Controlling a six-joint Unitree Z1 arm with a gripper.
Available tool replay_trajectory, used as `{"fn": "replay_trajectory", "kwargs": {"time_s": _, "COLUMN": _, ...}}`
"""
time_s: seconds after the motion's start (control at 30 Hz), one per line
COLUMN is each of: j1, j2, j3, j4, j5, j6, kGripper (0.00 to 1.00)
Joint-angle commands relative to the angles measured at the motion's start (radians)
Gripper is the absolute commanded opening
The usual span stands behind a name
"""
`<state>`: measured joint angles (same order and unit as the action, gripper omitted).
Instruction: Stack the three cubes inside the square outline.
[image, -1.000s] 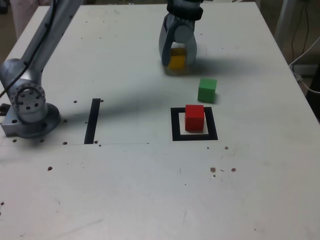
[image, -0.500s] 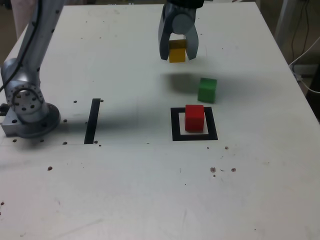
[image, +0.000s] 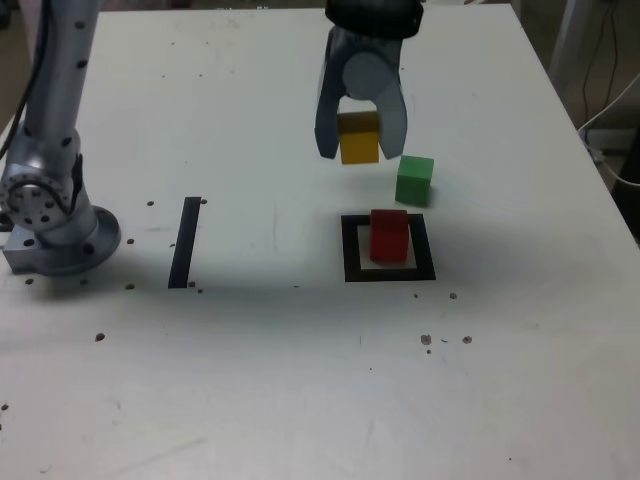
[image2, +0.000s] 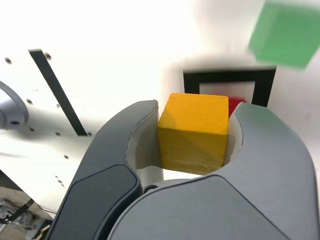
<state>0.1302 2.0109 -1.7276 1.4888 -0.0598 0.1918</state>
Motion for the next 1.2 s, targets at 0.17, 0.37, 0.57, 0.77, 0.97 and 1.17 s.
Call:
{"fn": "replay_trajectory", "kwargs": {"time_s": 0.17, "j1": -0.091, "j2": 0.003, "j3": -0.003, "j4": 0.001, "j5": -0.007, "j6": -0.095, "kGripper": 0.28}}
{"fn": "replay_trajectory", "kwargs": {"time_s": 0.37, "j1": -0.13, "j2": 0.026, "j3": -0.007, "j4": 0.001, "j5": -0.01, "j6": -0.163, "kGripper": 0.28}}
{"fn": "replay_trajectory", "kwargs": {"time_s": 0.57, "j1": -0.154, "j2": 0.068, "j3": -0.028, "j4": -0.005, "j5": -0.012, "j6": -0.185, "kGripper": 0.28}}
{"fn": "replay_trajectory", "kwargs": {"time_s": 0.77, "j1": -0.168, "j2": 0.106, "j3": -0.053, "j4": -0.01, "j5": -0.01, "j6": -0.193, "kGripper": 0.28}}
{"fn": "replay_trajectory", "kwargs": {"time_s": 0.97, "j1": -0.172, "j2": 0.125, "j3": -0.068, "j4": -0.01, "j5": -0.006, "j6": -0.198, "kGripper": 0.28}}
{"fn": "replay_trajectory", "kwargs": {"time_s": 1.17, "j1": -0.172, "j2": 0.137, "j3": -0.073, "j4": -0.013, "j5": 0.0, "j6": -0.199, "kGripper": 0.28}}
